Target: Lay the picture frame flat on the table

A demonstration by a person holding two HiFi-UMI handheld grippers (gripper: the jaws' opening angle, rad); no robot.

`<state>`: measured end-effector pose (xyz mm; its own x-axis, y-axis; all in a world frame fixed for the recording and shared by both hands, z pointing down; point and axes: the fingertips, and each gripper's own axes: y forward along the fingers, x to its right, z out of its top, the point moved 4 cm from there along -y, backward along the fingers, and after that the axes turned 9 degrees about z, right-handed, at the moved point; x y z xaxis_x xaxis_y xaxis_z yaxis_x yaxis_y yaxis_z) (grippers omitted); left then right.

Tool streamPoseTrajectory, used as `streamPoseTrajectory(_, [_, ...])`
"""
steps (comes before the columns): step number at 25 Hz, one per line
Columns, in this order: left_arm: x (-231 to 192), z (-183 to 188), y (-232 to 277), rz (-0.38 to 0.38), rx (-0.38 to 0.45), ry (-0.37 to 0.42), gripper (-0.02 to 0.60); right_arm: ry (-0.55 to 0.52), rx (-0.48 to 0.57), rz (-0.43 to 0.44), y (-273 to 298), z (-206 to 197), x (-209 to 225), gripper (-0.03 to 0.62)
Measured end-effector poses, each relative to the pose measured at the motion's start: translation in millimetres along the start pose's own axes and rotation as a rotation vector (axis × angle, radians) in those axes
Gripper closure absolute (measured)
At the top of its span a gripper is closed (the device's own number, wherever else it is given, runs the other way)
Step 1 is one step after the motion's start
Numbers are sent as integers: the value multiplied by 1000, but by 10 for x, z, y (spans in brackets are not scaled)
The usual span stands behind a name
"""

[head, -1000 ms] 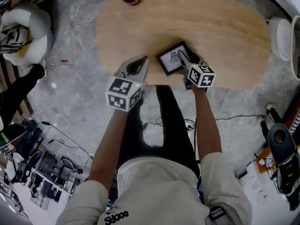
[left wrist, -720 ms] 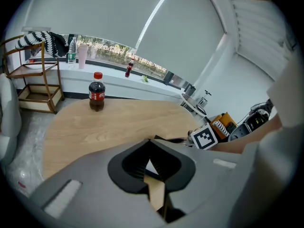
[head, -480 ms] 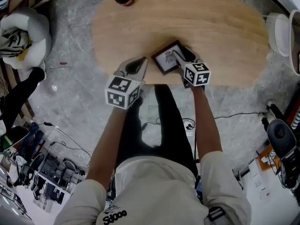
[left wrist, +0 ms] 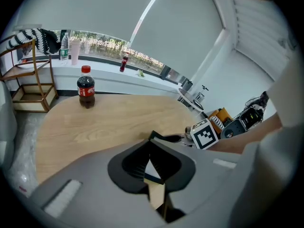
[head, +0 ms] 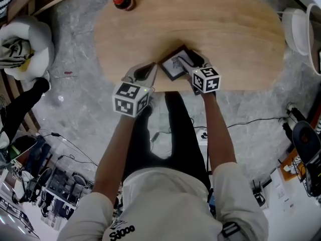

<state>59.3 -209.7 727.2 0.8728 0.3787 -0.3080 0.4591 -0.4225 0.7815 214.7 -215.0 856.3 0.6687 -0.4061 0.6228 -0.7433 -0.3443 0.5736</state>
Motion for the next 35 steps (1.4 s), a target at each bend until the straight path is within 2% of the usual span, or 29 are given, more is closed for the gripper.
streamPoseTrajectory(7, [-44, -6, -33, 3, -14, 1, 572, -21, -11, -5, -10, 34, -45, 234])
streamPoseTrajectory(16, [-54, 45, -130, -9, -6, 6, 572, -37, 29, -61, -195, 221, -84, 214])
streamPoseTrajectory(23, [-32, 210, -378, -21, 34, 12, 572, -58, 77, -106, -581, 476, -420, 210])
streamPoseTrajectory(35, [-246, 370, -1240, 1, 104, 59, 572, -56, 227, -208, -1337, 851, -1273, 210])
